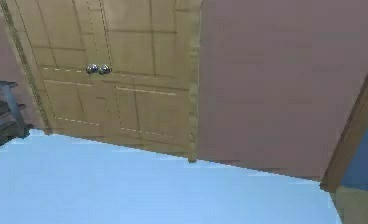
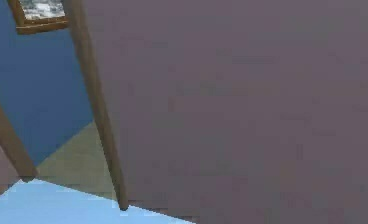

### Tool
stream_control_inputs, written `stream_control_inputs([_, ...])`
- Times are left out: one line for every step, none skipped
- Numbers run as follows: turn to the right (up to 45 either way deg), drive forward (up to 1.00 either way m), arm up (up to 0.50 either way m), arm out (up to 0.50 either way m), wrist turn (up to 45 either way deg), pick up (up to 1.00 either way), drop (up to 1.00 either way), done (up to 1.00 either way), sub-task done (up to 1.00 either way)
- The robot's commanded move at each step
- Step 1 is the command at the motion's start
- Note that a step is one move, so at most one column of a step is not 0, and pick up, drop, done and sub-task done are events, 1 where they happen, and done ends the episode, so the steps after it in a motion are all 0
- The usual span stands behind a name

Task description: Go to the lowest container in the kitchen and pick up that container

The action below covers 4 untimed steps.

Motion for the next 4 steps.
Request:
stream_control_inputs([33.0, 0.00, 0.00, 0.00, 0.0, 0.00, 0.00, 0.00, 0.00])
stream_control_inputs([0.0, 0.90, 0.00, 0.00, 0.0, 0.00, 0.00, 0.00, 0.00])
stream_control_inputs([45.0, 0.00, 0.00, 0.00, 0.0, 0.00, 0.00, 0.00, 0.00])
stream_control_inputs([15.0, 0.00, 0.00, 0.00, 0.0, 0.00, 0.00, 0.00, 0.00])
